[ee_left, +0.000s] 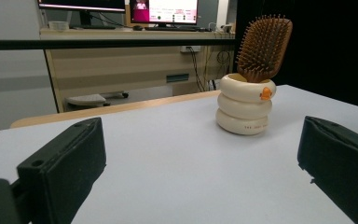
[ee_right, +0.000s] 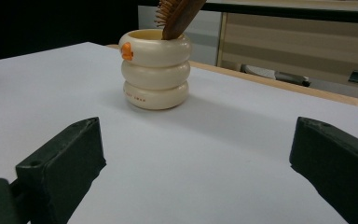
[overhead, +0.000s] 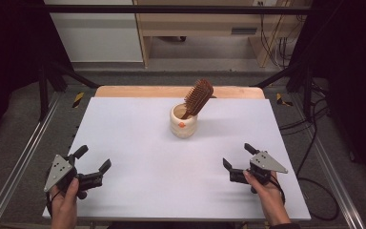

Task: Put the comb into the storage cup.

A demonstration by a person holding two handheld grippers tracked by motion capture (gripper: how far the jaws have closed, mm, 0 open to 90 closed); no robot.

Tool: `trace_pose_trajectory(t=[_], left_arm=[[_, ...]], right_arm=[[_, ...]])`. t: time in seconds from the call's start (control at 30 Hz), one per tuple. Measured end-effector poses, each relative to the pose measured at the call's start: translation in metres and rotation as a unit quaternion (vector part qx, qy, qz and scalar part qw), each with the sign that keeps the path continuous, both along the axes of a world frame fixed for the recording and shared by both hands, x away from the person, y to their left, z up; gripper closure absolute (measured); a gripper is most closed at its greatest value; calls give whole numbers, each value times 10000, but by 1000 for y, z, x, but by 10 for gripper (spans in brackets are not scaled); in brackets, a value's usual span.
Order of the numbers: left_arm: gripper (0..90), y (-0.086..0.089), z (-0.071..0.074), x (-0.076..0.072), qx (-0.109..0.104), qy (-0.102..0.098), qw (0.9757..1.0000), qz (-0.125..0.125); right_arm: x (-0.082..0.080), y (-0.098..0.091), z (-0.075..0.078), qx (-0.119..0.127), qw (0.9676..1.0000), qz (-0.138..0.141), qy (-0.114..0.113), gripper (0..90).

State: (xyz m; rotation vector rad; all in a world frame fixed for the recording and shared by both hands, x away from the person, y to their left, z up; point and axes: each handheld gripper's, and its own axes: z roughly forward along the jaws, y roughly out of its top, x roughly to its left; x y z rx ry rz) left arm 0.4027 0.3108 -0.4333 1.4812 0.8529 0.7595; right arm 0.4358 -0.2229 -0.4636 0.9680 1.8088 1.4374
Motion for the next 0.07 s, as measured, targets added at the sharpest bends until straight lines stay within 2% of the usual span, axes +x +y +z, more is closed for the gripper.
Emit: trace_pose_trajectory(t=[0.07], left_arm=[[10, 1, 0, 0, -1, 11, 10000, 19]], right_arm=[[1, 1, 0, -13, 10000, 2, 10, 32]])
